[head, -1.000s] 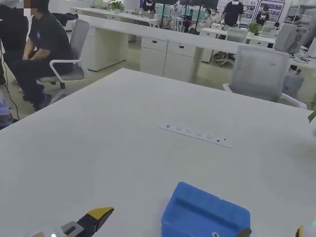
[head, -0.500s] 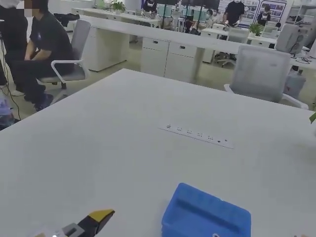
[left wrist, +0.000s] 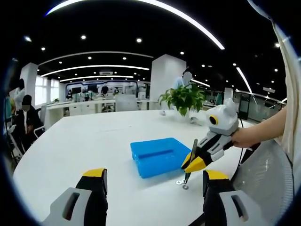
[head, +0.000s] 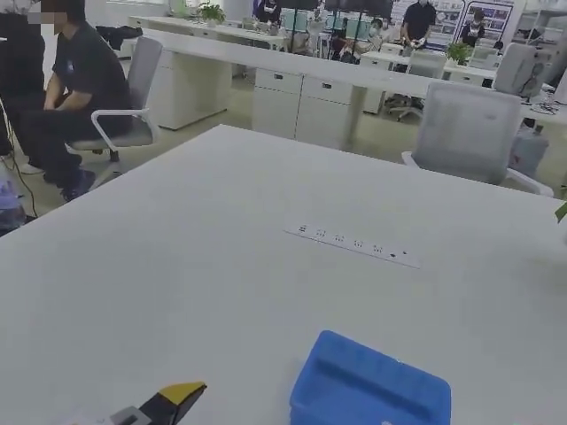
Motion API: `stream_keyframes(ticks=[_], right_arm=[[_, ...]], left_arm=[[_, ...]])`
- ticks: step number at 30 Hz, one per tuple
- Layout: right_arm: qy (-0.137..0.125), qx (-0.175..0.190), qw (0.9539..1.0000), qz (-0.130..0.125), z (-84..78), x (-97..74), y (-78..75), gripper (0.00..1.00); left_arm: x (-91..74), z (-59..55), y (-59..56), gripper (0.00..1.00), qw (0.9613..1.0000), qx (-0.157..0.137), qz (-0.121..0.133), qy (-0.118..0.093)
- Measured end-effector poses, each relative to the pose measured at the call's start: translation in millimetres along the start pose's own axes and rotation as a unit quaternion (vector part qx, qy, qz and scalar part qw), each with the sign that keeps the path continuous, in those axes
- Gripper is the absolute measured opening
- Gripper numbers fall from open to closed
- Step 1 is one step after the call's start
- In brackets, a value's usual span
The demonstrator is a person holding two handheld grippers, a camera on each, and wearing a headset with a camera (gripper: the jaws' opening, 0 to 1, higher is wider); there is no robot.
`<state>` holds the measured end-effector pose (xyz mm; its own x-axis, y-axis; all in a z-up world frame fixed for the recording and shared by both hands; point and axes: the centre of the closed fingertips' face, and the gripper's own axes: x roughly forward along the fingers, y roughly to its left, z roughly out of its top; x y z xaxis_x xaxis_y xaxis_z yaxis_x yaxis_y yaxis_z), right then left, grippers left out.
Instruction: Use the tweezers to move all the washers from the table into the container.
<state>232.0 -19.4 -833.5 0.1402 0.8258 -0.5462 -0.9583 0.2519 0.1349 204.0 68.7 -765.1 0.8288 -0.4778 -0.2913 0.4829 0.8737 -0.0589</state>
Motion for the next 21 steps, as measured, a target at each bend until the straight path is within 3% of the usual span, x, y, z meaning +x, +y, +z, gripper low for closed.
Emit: stream_keyframes(ticks=[4,12,14,15,16,17,20,21], right_arm=[[0.029,-0.08,0.9964,0.006,-2.9,0.9,9.6,0.04],[0.031,-0.077,0.9965,0.009,-2.1,4.5,8.9,0.03],[0.047,-0.085,0.9952,0.013,-3.0,4.7,9.2,0.02],[0.066,-0.078,0.9947,-0.002,-6.1,1.7,3.8,0.02],[0.068,-0.046,0.9966,0.003,-6.2,1.9,6.1,0.02],[0.06,-0.048,0.9971,0.0,-4.1,2.4,3.9,0.02],[0.026,0.041,0.9987,-0.018,-3.1,0.3,-2.6,0.02],[0.024,0.049,0.9983,-0.021,-2.8,-0.5,-4.2,0.02]], left_arm=[[0.0,-0.1,0.7,0.85,1.0,0.002,0.002,0.0],[-0.1,-0.7,1.3,0.85,1.0,0.003,0.003,0.002],[-0.3,-0.6,1.9,0.85,1.0,0.005,0.005,0.002],[-0.5,-0.1,2.5,0.85,0.9999,0.007,0.007,0.001],[-0.8,1.0,3.8,0.86,0.9999,0.012,0.011,-0.002],[-0.9,1.5,3.3,0.86,0.9999,0.01,0.01,-0.004],[-0.6,-0.6,2.9,0.86,0.9999,0.008,0.008,0.002],[-0.7,-0.6,3.0,0.86,0.9999,0.009,0.009,0.002]])
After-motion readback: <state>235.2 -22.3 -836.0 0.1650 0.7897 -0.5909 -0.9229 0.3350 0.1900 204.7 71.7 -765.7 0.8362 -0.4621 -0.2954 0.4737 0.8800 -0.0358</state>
